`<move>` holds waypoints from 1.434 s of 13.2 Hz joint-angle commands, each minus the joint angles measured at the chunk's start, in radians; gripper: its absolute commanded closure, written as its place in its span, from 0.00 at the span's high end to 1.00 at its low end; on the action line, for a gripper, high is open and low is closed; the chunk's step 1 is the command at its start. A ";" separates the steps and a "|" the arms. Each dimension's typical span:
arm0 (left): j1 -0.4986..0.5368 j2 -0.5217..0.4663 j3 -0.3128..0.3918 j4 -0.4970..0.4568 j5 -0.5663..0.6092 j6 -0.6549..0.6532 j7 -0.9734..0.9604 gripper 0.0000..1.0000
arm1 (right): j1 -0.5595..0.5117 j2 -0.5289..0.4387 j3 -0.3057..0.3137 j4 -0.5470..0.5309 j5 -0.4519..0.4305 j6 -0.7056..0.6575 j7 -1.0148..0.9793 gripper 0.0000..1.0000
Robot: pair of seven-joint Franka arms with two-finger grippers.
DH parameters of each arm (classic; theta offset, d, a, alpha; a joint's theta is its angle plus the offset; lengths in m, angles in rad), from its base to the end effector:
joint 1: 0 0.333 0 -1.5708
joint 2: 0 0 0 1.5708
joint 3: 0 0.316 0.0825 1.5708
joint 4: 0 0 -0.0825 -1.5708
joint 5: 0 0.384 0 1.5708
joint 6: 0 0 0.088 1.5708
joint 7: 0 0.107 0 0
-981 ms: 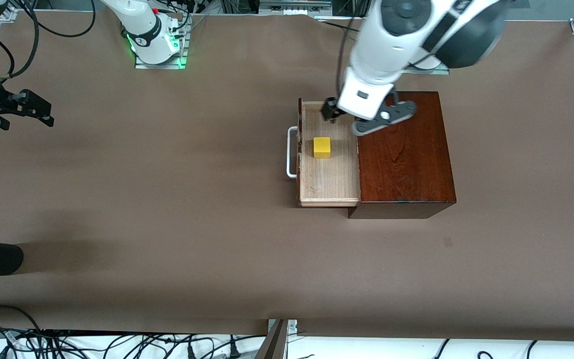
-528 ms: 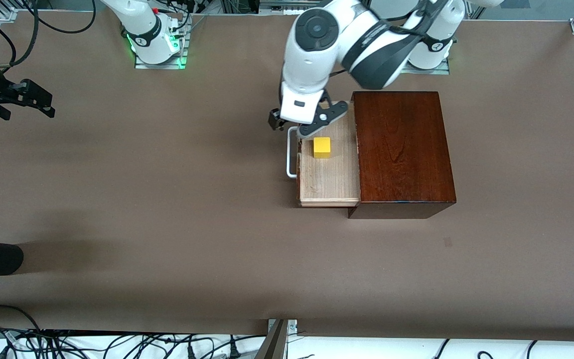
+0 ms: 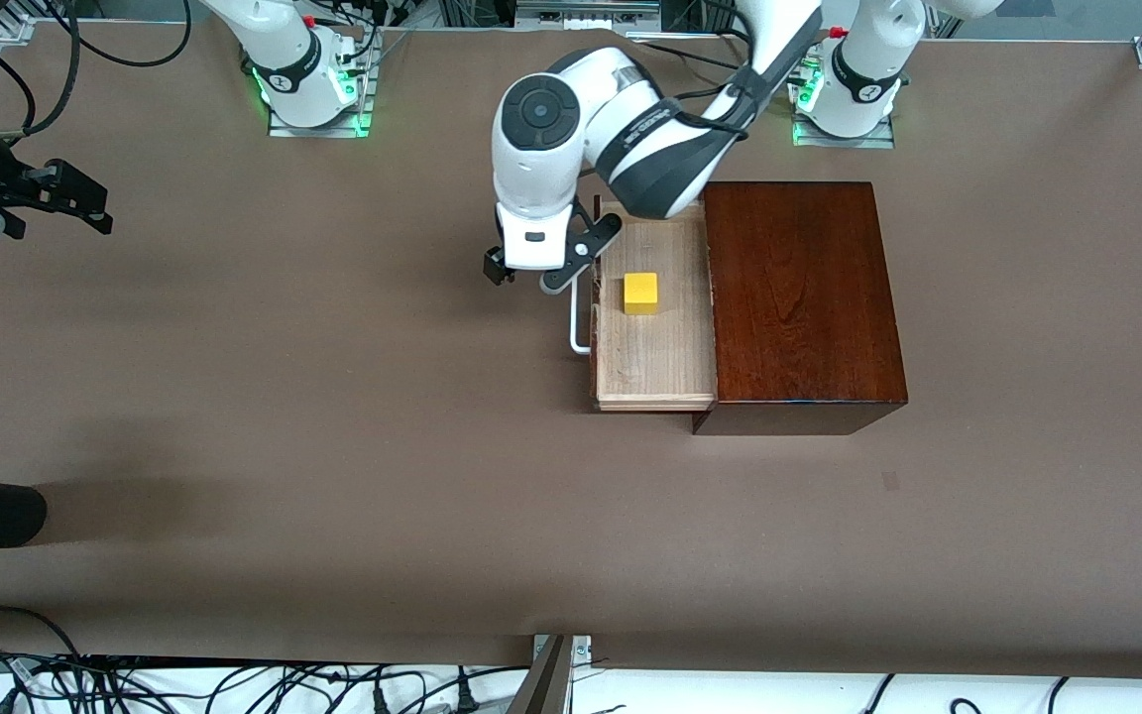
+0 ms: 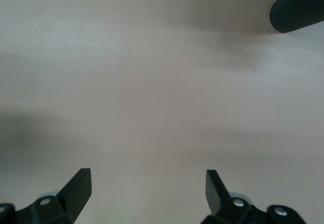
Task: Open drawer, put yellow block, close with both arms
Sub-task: 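Lower the left gripper to the drawer front beside the handle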
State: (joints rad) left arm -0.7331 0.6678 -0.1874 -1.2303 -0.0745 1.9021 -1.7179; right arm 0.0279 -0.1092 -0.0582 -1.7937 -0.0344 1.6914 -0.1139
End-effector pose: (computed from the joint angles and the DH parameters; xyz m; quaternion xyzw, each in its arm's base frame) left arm 0.4706 -0.5694 0.3849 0.9047 0.4158 -0.0881 0.0303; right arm 0.5269 -0.0207 0.5881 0.9989 0.0440 0.0024 0.0141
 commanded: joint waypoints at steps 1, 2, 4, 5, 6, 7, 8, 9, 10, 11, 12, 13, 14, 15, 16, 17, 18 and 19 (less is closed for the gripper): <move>-0.035 0.056 0.020 0.049 -0.002 0.018 -0.057 0.39 | -0.006 -0.007 0.003 -0.004 0.014 -0.007 0.013 1.00; -0.052 0.068 0.022 0.048 0.001 0.025 -0.057 0.13 | -0.006 -0.009 0.003 -0.003 0.014 -0.007 0.013 1.00; -0.055 0.088 0.022 0.040 0.040 0.025 -0.060 0.00 | -0.006 -0.009 0.003 0.000 0.014 -0.007 0.011 1.00; -0.055 0.095 0.023 0.032 0.050 0.023 -0.061 0.00 | -0.006 -0.007 0.003 0.002 0.014 -0.009 0.011 1.00; -0.049 0.101 0.026 0.028 0.050 0.023 -0.063 0.00 | -0.006 -0.004 0.003 0.002 0.014 -0.007 0.011 1.00; -0.049 0.110 0.046 0.028 0.050 0.023 -0.074 0.00 | -0.006 -0.006 0.003 0.004 0.014 -0.007 0.010 1.00; -0.051 0.116 0.069 0.028 0.050 0.023 -0.090 0.00 | -0.006 -0.006 0.003 0.011 0.014 -0.007 0.011 1.00; -0.049 0.121 0.078 0.028 0.051 0.023 -0.092 0.00 | -0.006 -0.006 0.003 0.017 0.013 -0.007 0.011 1.00; -0.049 0.121 0.095 0.028 0.053 0.022 -0.088 0.00 | -0.006 -0.004 0.003 0.019 0.013 -0.007 0.013 1.00; -0.049 0.121 0.100 0.028 0.053 0.020 -0.085 0.00 | -0.006 -0.004 0.003 0.019 0.014 -0.007 0.013 1.00; -0.048 0.121 0.105 0.028 0.055 0.018 -0.084 0.00 | -0.006 -0.004 0.003 0.019 0.014 -0.009 0.013 1.00; -0.046 0.121 0.106 0.028 0.056 0.017 -0.086 0.00 | -0.006 -0.006 0.003 0.019 0.013 -0.009 0.013 1.00; -0.046 0.119 0.105 0.026 0.086 0.015 -0.084 0.00 | -0.006 -0.007 0.003 0.019 0.013 -0.007 0.013 1.00; -0.046 0.119 0.105 0.026 0.114 0.009 -0.084 0.00 | -0.006 -0.007 0.003 0.019 0.013 -0.009 0.011 1.00; -0.046 0.119 0.105 0.011 0.120 0.000 -0.086 0.00 | -0.006 -0.006 0.003 0.019 0.013 -0.009 0.010 1.00; -0.045 0.119 0.106 0.006 0.124 -0.026 -0.086 0.00 | -0.006 -0.004 0.003 0.017 0.013 -0.009 0.010 1.00; -0.042 0.119 0.106 0.005 0.130 -0.046 -0.086 0.00 | -0.006 -0.004 0.003 0.017 0.011 -0.009 0.010 1.00; -0.042 0.116 0.106 0.005 0.131 -0.058 -0.083 0.00 | -0.006 -0.004 0.003 0.016 0.011 -0.018 0.010 1.00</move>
State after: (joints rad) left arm -0.7721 0.7843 -0.0864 -1.2291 0.0288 1.8912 -1.7838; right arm 0.0279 -0.1105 -0.0582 -1.7850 -0.0344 1.6913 -0.1124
